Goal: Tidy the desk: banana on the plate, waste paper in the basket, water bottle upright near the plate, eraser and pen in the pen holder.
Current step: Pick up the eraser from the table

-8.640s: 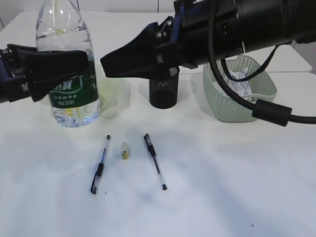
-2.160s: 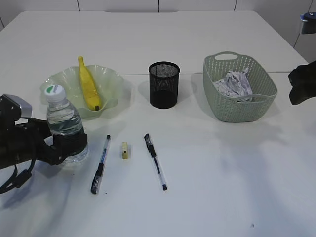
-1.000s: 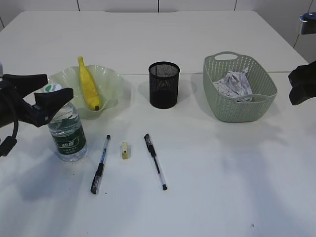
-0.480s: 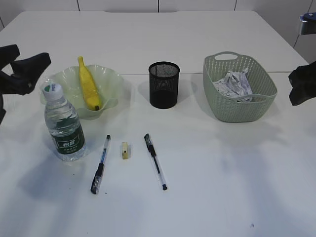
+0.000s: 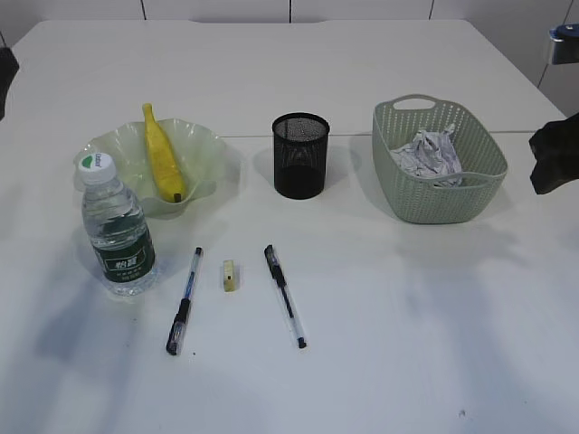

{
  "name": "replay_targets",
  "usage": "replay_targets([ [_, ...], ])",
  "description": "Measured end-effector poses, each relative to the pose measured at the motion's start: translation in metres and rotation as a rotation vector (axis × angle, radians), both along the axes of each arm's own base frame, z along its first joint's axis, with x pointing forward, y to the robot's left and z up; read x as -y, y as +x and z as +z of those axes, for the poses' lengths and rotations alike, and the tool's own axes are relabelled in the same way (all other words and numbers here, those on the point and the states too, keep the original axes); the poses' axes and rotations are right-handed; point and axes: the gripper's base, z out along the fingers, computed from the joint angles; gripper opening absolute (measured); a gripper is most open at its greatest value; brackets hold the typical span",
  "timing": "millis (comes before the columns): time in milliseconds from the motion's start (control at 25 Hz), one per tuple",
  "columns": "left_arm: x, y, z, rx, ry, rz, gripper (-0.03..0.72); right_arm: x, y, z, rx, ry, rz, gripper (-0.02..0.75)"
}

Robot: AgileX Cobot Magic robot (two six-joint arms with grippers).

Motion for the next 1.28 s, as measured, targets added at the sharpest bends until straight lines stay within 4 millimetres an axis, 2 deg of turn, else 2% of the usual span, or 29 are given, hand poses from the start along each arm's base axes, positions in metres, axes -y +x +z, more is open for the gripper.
replay_targets([
  [160,-0.007,-0.004,0.0,-0.102,0.012,0.039,0.594,0.0,0.0,0.0,-0.001,0.0,0.0,0.515],
  [320,-0.005,-0.011,0.001,-0.198,0.061,0.028,0.575,0.0,0.0,0.0,-0.002,0.0,0.0,0.515],
  [440,-0.004,-0.019,0.003,-0.285,0.124,0.017,0.549,0.0,0.0,0.0,-0.002,0.0,0.0,0.515],
  [760,-0.014,-0.043,0.009,-0.589,0.118,0.12,0.529,0.0,0.0,0.0,-0.002,0.0,0.0,0.515],
  [1040,-0.025,-0.051,0.031,-0.897,0.102,0.24,0.523,0.0,-0.001,0.0,-0.008,0.006,-0.002,0.515],
  [1280,-0.017,-0.055,0.048,-1.054,0.089,0.146,0.519,0.0,-0.002,-0.001,-0.026,0.007,-0.003,0.515],
])
